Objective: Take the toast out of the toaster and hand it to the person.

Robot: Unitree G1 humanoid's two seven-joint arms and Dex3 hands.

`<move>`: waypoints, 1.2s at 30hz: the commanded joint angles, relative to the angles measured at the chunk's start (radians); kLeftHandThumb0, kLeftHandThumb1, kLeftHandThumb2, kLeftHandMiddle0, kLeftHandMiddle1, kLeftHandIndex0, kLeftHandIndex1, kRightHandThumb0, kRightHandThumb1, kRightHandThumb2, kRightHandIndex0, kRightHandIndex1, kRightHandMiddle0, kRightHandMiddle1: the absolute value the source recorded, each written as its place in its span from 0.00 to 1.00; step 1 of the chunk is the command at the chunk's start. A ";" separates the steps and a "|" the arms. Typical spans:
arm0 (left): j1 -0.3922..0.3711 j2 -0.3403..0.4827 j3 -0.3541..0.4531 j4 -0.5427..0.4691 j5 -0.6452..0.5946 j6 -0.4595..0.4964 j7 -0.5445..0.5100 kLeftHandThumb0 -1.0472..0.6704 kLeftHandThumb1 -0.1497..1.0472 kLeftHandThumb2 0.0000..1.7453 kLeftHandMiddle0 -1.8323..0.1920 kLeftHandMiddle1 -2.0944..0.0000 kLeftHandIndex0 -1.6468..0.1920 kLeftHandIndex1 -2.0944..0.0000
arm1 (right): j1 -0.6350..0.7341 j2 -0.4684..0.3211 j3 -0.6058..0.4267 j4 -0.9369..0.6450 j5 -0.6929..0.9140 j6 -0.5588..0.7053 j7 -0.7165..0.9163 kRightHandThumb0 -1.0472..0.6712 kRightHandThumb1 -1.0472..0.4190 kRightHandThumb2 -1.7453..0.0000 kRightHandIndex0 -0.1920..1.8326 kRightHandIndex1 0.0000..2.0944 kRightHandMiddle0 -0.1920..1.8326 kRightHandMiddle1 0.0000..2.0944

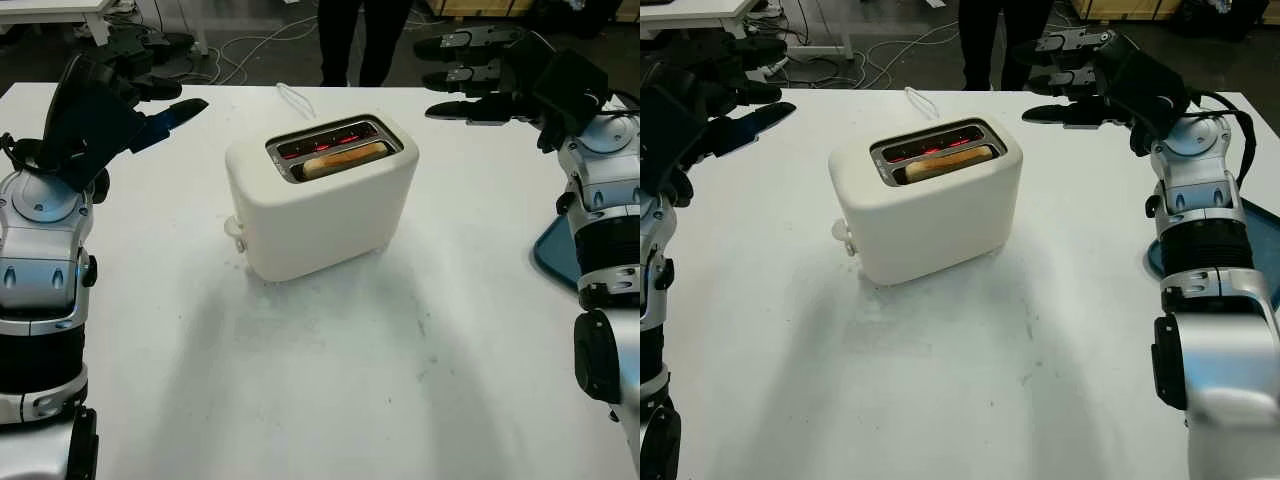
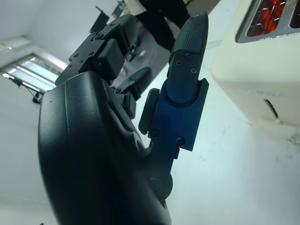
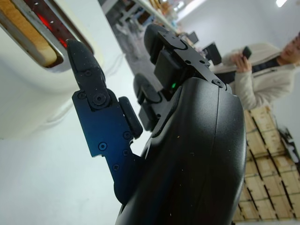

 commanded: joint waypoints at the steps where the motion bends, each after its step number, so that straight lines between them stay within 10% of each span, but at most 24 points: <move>1: -0.001 0.001 0.002 -0.013 -0.002 0.006 0.000 0.26 0.89 0.01 0.76 0.60 0.62 0.87 | -0.005 0.007 -0.008 0.002 0.015 0.011 0.005 0.31 0.23 1.00 0.41 0.05 0.43 0.01; 36: 0.010 -0.003 0.004 -0.018 -0.002 0.004 0.004 0.27 0.89 0.01 0.76 0.60 0.61 0.89 | 0.001 0.006 -0.005 -0.012 0.011 0.042 0.011 0.30 0.22 1.00 0.39 0.07 0.42 0.00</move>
